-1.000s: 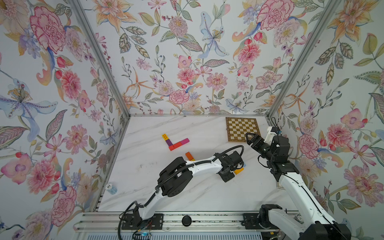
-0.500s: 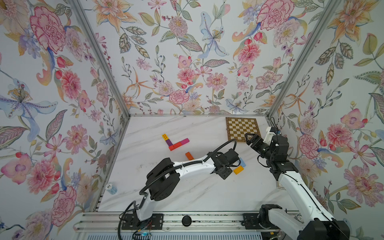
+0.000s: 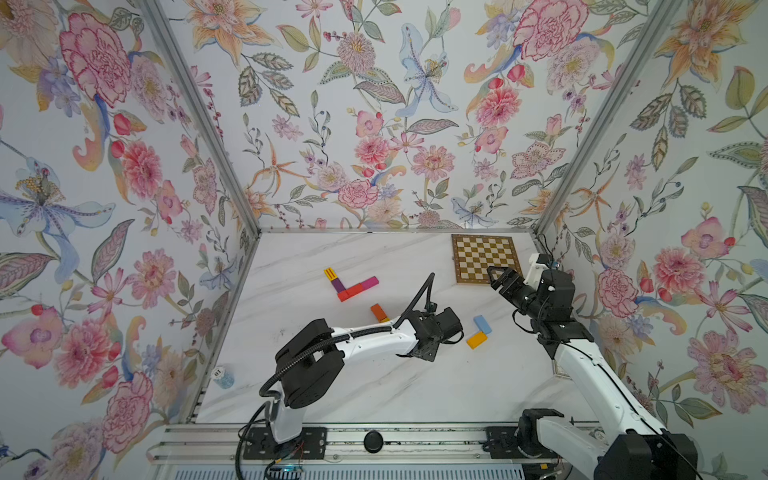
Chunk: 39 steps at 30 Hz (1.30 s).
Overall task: Assemble the letter v with building blocks
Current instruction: Pick up the building block from the center of the board, then assemble the building block at the center of the board.
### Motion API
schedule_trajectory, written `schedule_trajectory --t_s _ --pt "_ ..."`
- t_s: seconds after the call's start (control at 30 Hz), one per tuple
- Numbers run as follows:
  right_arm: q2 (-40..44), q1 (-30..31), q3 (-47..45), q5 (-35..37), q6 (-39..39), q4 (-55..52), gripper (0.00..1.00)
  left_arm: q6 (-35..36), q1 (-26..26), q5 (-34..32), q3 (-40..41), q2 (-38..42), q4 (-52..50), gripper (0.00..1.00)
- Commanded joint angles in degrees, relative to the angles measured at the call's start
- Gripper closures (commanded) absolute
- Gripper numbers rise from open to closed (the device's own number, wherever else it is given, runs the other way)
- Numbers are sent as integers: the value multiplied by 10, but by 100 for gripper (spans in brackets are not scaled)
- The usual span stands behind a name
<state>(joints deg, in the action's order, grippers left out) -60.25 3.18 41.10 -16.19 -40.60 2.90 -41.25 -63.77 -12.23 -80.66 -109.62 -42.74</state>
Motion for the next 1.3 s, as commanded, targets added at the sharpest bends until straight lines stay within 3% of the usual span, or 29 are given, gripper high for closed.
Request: schedule_trajectory --t_s 0.0,0.47,0.67,1.27 --pt "-11 9 -2 -10 -5 21 19 -90 3 -11 31 36 14 92" --pt "-18 16 -1 -2 0 20 19 -213 49 35 100 48 84 97" --pt "-19 15 -1 3 4 15 19 -255 50 -4 68 36 27 94" --pt "-35 -3 -8 -11 10 21 19 -341 73 28 43 -11 30 91"
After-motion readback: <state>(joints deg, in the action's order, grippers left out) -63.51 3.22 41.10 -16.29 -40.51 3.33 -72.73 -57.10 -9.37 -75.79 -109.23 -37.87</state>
